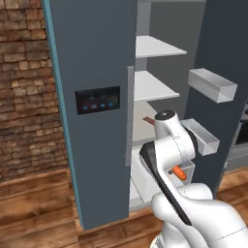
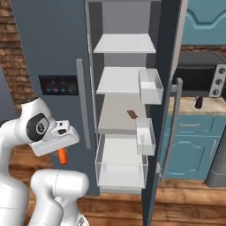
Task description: Place the carrot and mushroom inside the fridge drawer. Close the drawer after placing the vegetables.
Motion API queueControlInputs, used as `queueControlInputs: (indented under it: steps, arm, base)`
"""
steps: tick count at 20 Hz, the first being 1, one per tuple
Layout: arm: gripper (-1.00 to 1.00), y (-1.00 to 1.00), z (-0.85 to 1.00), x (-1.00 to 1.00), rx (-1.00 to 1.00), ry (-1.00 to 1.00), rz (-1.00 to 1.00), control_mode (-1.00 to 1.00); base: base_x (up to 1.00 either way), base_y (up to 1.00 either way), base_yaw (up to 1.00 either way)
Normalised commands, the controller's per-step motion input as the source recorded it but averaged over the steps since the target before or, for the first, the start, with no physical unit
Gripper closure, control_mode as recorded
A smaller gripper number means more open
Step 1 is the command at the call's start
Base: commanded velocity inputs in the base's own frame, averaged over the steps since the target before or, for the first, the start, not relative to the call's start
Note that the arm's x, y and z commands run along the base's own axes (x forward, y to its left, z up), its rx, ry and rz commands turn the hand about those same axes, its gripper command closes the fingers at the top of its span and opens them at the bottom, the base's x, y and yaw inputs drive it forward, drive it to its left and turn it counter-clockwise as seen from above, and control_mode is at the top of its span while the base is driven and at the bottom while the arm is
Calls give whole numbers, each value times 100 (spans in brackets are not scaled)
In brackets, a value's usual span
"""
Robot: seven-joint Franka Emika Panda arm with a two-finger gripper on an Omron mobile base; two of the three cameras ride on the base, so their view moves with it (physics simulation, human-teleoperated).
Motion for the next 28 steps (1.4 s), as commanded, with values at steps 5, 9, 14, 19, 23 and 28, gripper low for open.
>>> queueControlInputs:
  steps: [5, 9, 14, 19, 23, 28]
  arm:
    - [100, 0, 0, 0, 0, 0, 0, 100]
    - [100, 0, 0, 0, 0, 0, 0, 100]
    - [100, 0, 0, 0, 0, 0, 0, 100]
    - [100, 0, 0, 0, 0, 0, 0, 100]
    - [100, 0, 0, 0, 0, 0, 0, 100]
    - [100, -36, -18, 31, 6, 5, -1, -100]
  base:
    - [56, 0, -12]
    - [29, 0, -14]
    - [13, 0, -11]
    - [46, 0, -9]
    - [31, -1, -6]
    - [1, -6, 0]
